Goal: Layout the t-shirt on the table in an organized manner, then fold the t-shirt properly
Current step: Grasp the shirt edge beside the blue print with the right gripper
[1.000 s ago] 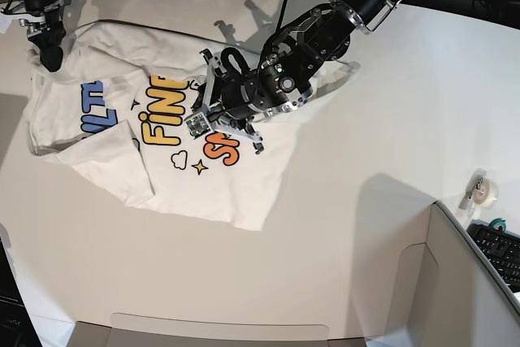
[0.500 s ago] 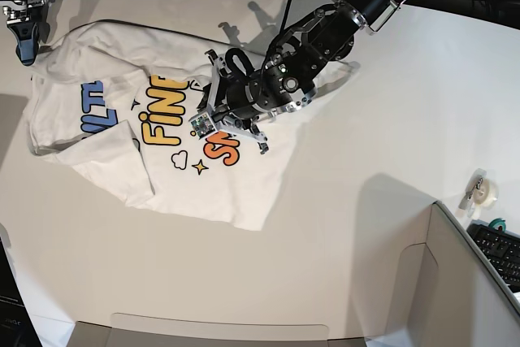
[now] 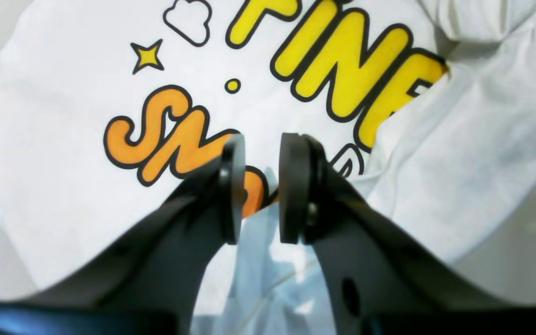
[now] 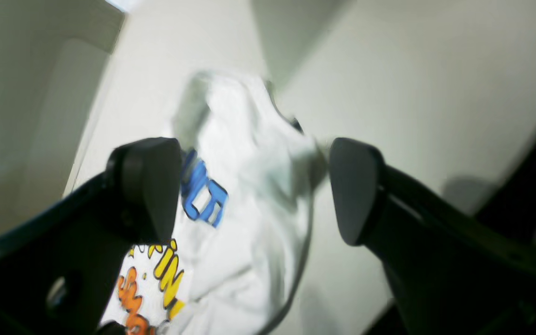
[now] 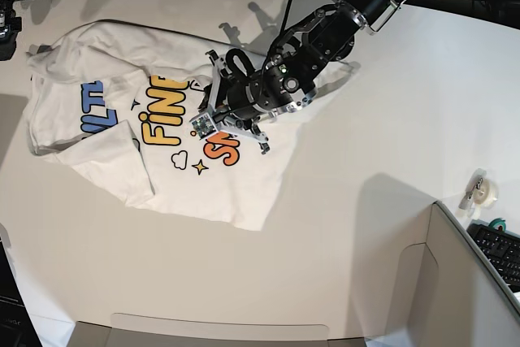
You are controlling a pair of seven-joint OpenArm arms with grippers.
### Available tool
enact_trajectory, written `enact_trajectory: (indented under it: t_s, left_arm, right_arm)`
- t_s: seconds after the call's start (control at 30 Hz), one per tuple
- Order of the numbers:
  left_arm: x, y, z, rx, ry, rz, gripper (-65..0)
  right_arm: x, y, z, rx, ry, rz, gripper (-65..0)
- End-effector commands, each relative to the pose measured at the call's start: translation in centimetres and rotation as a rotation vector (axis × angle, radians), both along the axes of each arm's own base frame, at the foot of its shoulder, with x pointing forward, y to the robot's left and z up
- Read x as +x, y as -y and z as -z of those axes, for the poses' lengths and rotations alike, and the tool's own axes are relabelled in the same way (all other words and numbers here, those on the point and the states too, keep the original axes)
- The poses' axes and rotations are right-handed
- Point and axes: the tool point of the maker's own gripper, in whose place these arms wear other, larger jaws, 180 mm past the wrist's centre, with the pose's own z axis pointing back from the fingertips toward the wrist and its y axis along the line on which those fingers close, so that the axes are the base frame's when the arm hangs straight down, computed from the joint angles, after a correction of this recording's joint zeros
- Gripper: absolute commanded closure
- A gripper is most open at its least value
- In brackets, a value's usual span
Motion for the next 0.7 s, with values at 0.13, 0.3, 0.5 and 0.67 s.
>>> enact_trajectory:
  t_s: [0.13, 0.3, 0.5, 0.67]
  left_arm:
    - [0.6, 0.6, -1.4, -0.032, 0.031, 0.003, -12.9]
    - [0.6, 0.4, -0.8, -0.022, 0.018, -0.001, -12.9]
    - [0.6, 0.4, -0.8, -0.022, 0.018, -0.001, -12.9]
    - [0.6, 0.0, -0.5, 0.0, 0.005, -0.009, -12.9]
  right_arm:
    - [0.0, 1.9, -1.3, 0.015, 0.062, 0.135, -48.7]
    - [1.7, 2.3, -1.5, 0.167, 0.17, 0.255, -48.7]
    - [4.6, 1.8, -0.7, 0.326, 0.23, 0.359, -48.7]
    - [5.3, 0.6, 2.9, 0.349, 0.094, 0.394, -48.7]
